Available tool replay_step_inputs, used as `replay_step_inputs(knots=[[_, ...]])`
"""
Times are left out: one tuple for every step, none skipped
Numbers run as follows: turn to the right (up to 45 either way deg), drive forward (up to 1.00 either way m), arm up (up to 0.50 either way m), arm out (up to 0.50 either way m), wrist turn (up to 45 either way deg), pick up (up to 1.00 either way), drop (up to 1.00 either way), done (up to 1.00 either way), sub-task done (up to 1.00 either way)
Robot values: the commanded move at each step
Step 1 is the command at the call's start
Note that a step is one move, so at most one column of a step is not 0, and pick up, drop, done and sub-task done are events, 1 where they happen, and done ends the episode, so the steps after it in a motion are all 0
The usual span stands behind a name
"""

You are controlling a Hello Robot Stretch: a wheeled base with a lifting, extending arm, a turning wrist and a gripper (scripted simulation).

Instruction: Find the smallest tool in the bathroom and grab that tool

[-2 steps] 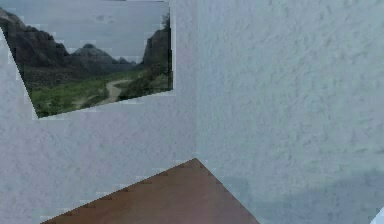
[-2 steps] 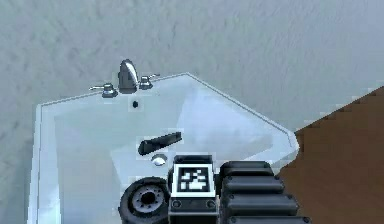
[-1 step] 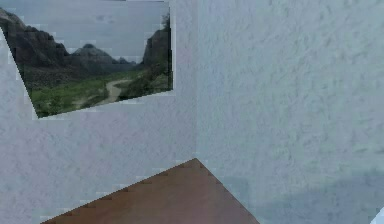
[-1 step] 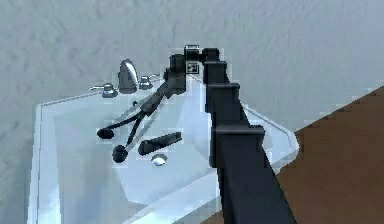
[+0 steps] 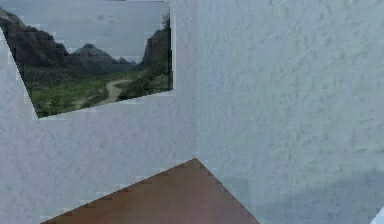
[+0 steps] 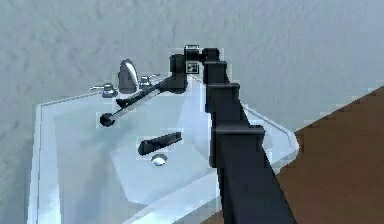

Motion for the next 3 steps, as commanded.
replay_step_inputs(knots=[[0.0,0.00,0.00,0.00,27.0,0.00,0.00,0.00,0.00],[0.0,0.00,-0.22,0.00,0.0,0.00,0.00,0.00,0.00],[0.0,0.00,0.00,0.00,0.0,1.00,0.00,0.00,0.00]])
